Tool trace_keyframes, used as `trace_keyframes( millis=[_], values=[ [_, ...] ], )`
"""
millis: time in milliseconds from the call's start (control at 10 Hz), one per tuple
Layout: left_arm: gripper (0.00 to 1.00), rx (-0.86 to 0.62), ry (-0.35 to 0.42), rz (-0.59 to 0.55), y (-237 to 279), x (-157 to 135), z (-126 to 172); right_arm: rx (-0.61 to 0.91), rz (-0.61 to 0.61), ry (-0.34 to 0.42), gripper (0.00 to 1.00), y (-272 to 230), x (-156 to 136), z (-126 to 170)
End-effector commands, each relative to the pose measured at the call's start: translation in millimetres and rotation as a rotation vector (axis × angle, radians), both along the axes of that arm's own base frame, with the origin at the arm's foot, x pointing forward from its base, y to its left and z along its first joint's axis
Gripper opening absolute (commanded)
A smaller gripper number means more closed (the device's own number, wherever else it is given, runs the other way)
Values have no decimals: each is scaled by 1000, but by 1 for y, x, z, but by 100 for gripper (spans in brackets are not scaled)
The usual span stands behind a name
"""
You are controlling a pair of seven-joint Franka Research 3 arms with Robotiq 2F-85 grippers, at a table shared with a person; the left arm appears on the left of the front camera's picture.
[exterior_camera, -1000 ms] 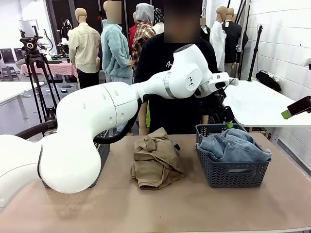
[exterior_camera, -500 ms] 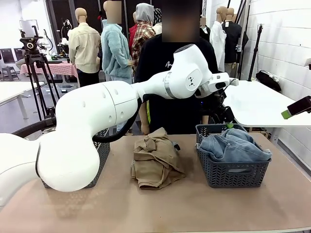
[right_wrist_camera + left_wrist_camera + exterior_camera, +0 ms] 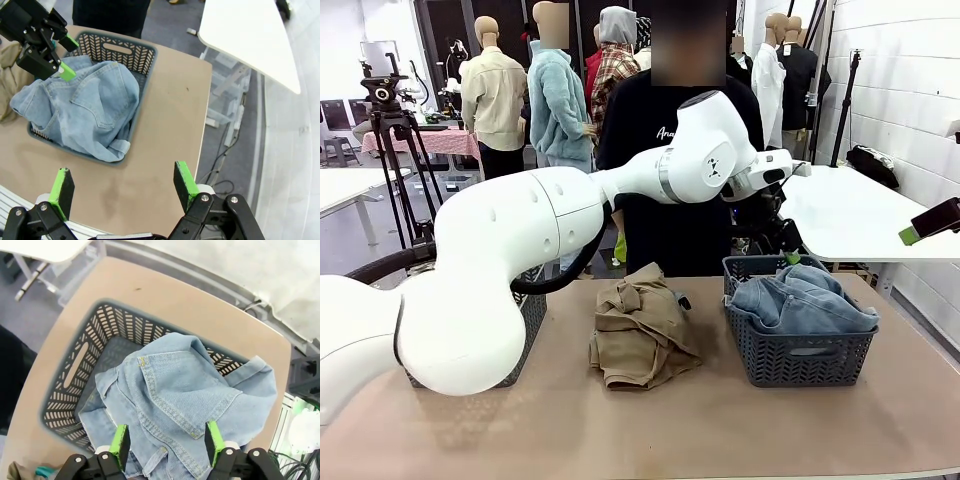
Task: Sort the tops and bottoms.
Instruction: Lift clothes from the center of the table with your right hand.
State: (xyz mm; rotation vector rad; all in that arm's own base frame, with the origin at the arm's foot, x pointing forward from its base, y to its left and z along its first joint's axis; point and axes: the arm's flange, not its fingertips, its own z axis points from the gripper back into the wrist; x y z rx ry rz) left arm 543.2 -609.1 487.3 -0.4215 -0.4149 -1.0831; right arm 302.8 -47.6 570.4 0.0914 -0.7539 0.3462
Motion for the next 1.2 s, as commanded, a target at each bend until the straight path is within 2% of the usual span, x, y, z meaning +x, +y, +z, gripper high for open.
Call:
trace_keyframes(
  millis=[0,100,200,400,600,700,900,1000,1100],
  values=[
    [78,-8,2,-4,2,1,2,8,4,-11,100,0,4,-1],
    [78,0,0,0,0,0,0,8,4,-11,100,0,4,-1],
    [78,-46,-19,17,20,-29,-3,8,4,-11,100,0,4,-1],
    [78,-37,-75,14,61,-80,34,8,4,-11,100,0,4,-1],
    [78,130,-139,55,108,-121,67,8,4,-11,100,0,4,-1],
    [78,264,-98,92,131,-133,70,8,4,-11,100,0,4,-1],
    [78,575,154,203,172,-153,53,8,4,-11,100,0,4,-1],
    [78,596,205,238,188,-164,51,8,4,-11,100,0,4,-1],
    [78,568,211,269,204,-174,54,8,4,-11,100,0,4,-1]
  ],
)
